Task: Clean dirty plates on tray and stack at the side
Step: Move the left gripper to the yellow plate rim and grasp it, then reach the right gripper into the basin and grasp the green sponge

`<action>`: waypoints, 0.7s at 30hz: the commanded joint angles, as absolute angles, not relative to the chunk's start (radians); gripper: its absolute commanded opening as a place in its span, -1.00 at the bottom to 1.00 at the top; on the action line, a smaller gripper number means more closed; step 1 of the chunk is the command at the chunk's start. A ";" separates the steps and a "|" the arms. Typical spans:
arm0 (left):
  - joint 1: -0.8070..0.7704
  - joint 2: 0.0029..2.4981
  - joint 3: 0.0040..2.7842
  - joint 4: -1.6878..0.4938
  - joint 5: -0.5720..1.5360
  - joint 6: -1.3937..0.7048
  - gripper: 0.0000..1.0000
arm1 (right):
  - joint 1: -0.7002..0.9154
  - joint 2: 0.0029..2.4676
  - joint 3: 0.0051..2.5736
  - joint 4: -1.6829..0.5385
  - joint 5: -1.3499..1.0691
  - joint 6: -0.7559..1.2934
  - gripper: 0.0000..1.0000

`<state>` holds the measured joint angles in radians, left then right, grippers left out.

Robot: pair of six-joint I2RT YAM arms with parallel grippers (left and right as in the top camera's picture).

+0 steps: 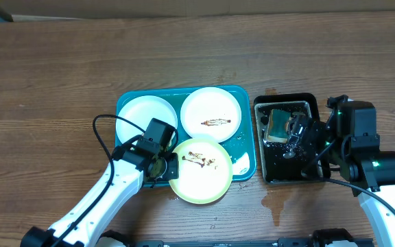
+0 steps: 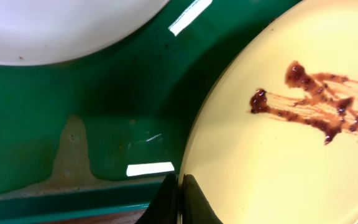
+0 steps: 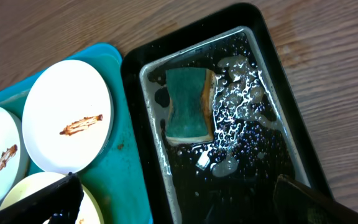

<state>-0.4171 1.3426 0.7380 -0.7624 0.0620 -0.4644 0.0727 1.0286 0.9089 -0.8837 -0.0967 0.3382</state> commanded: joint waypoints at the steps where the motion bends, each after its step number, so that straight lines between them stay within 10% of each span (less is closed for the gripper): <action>1: -0.413 1.388 0.759 -0.767 0.041 -0.440 -0.92 | 0.078 1.026 0.937 -0.865 -0.098 0.304 0.89; 15: -0.413 1.466 0.759 -0.773 0.037 -0.422 -0.91 | 0.079 1.258 1.057 -0.864 -0.107 0.231 0.81; 21: -0.413 1.466 0.759 -0.773 0.042 -0.423 -0.92 | 0.110 1.411 1.069 -0.804 -0.106 0.228 0.43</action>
<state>-0.4171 1.4498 0.7528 -0.7692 0.0624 -0.4412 0.0849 1.3613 1.0470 -0.8196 -0.1005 0.2325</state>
